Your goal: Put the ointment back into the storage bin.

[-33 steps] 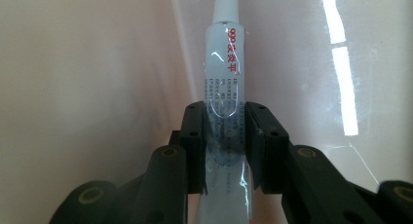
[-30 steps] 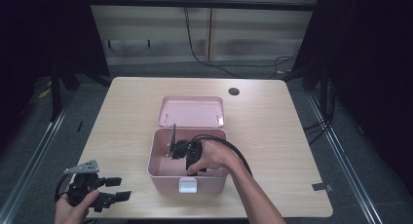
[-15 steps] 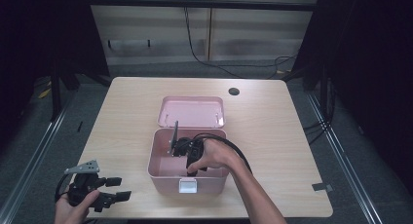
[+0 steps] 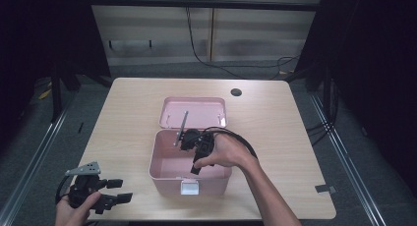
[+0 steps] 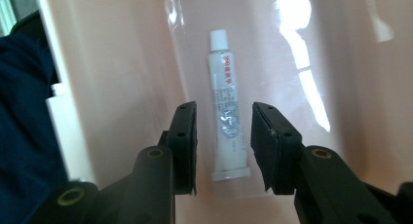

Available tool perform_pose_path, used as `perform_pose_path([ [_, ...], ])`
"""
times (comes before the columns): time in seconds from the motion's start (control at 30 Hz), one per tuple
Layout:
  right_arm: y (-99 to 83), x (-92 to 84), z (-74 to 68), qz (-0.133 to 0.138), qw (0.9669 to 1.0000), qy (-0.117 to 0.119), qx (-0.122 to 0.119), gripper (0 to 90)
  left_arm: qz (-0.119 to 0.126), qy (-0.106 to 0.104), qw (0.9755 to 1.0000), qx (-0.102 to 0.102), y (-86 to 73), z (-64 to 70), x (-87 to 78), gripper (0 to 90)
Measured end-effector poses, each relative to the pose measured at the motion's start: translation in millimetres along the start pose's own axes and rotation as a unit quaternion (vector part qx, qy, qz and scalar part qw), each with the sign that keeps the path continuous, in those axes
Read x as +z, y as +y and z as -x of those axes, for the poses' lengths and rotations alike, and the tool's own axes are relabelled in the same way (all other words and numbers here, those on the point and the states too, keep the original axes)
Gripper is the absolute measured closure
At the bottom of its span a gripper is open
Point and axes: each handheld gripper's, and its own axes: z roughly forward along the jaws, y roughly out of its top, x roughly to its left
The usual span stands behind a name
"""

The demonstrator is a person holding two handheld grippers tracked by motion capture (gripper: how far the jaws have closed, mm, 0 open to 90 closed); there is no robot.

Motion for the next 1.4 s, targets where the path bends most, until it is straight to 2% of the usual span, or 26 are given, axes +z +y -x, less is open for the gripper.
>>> perform_pose_path([
  [0.27, -14.4, -20.6, -0.8, 0.027, 0.9994, -0.010, 0.021, 61.4, 0.000, 0.002, 1.0000, -0.001, 0.0, 0.2, 0.4, 23.8],
  [0.33, -17.2, -23.7, -1.0, 0.026, 0.9994, -0.014, 0.017, 61.5, -0.001, 0.002, 1.0000, 0.000, -0.1, 0.3, 0.5, 23.9],
  [0.37, -17.9, -25.3, -1.9, 0.026, 0.9993, -0.013, 0.023, 61.7, -0.001, 0.002, 1.0000, 0.000, -0.1, 0.3, 0.4, 23.9],
  [0.6, -25.1, -40.5, -4.9, 0.035, 0.9990, -0.022, 0.019, 61.6, 0.000, 0.002, 1.0000, -0.002, -0.4, 0.1, 0.0, 23.9],
  [0.83, -40.2, -63.9, -8.4, 0.052, 0.9976, -0.039, 0.023, 61.9, -0.002, -0.001, 1.0000, -0.001, 0.1, -0.3, 0.2, 23.9],
  [1.07, -55.3, -72.8, -12.5, 0.045, 0.9977, -0.044, 0.027, 62.1, -0.001, 0.001, 1.0000, 0.001, 0.0, -0.1, 0.3, 23.8],
  [1.27, -71.5, -83.7, -13.0, 0.055, 0.9966, -0.051, 0.035, 62.0, -0.002, 0.000, 1.0000, 0.000, 0.0, -0.3, 0.2, 23.8],
  [1.4, -79.3, -84.5, -14.1, 0.057, 0.9960, -0.055, 0.041, 61.9, -0.002, 0.000, 1.0000, 0.000, 0.1, -0.2, 0.3, 23.8],
])
